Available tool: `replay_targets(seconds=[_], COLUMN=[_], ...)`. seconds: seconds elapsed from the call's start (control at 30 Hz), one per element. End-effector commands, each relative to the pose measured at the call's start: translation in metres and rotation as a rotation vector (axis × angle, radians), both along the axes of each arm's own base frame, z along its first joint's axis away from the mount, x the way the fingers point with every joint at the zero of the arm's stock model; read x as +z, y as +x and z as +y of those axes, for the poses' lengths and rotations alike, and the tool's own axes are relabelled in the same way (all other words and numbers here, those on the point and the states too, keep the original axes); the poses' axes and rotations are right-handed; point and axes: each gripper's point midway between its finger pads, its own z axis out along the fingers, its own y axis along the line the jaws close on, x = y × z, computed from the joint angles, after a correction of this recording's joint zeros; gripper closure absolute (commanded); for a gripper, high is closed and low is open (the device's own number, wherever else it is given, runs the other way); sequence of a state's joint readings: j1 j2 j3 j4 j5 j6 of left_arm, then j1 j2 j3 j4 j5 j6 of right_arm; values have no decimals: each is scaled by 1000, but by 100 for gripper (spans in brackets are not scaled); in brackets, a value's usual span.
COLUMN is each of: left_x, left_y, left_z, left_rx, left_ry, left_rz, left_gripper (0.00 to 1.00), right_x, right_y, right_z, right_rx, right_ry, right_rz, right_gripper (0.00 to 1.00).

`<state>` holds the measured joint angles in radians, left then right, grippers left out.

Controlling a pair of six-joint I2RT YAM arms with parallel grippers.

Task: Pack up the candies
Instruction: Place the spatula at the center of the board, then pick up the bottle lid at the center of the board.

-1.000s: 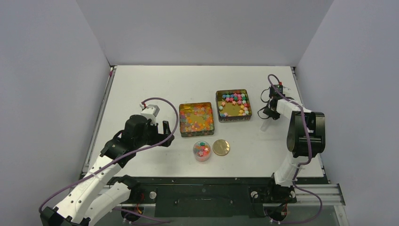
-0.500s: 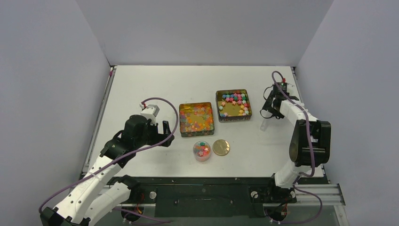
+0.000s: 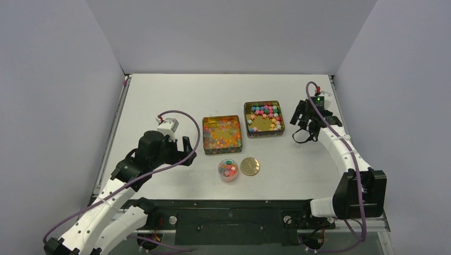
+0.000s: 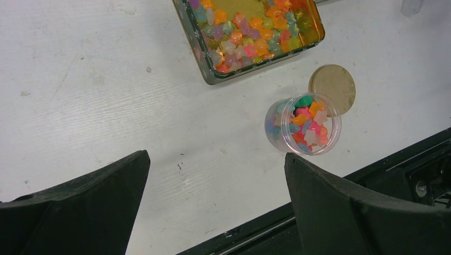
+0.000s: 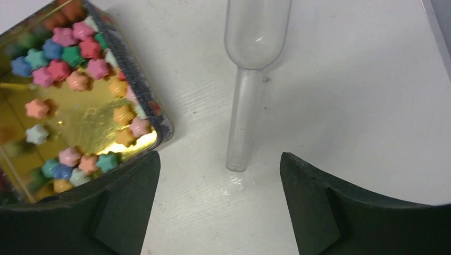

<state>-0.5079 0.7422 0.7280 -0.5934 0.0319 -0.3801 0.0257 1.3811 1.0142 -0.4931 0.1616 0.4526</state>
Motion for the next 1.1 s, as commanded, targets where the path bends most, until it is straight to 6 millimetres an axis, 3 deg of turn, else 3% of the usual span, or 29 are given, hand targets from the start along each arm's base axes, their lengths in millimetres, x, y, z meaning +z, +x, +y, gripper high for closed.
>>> replay_targets(seconds=[0.0, 0.2, 0.33, 0.4, 0.77, 1.07], left_x=[18, 20, 22, 23, 24, 24], left_y=[6, 4, 4, 4, 3, 2], left_z=[-4, -4, -4, -4, -5, -6], left_rx=[-13, -14, -15, -15, -23, -27], left_ry=[-30, -37, -41, -43, -50, -52], left_rz=[-69, -78, -84, -87, -90, -88], left_gripper=[4, 4, 4, 4, 4, 4], right_x=[26, 37, 37, 36, 25, -1], right_y=[-13, -30, -42, -47, -69, -79], right_z=[21, 49, 73, 81, 138, 185], right_rx=[56, 112, 178, 198, 339, 442], right_ry=[-27, 0, 18, 26, 56, 50], right_rz=[-60, -96, -100, -102, -82, -11], right_gripper=[21, 20, 4, 1, 0, 0])
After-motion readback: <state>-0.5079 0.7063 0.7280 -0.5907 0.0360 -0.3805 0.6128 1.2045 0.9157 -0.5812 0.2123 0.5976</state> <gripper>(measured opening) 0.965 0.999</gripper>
